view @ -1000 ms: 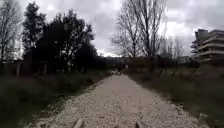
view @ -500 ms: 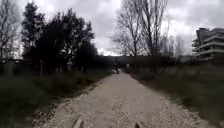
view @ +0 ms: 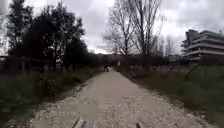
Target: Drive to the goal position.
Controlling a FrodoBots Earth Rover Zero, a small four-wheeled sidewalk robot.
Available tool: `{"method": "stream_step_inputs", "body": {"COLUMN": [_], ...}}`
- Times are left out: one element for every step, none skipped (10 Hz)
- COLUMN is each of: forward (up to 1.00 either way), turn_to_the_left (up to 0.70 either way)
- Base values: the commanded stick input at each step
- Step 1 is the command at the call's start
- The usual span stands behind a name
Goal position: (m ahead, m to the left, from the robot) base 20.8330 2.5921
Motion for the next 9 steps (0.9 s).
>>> {"method": "stream_step_inputs", "body": {"forward": [0.50, 0.50, 0.50, 0.50, 0.50, 0.50, 0.50, 0.50, 0.50], "turn_to_the_left": [0.00, 0.00, 0.00, -0.17, -0.34, -0.41, 0.00, 0.00, 0.00]}}
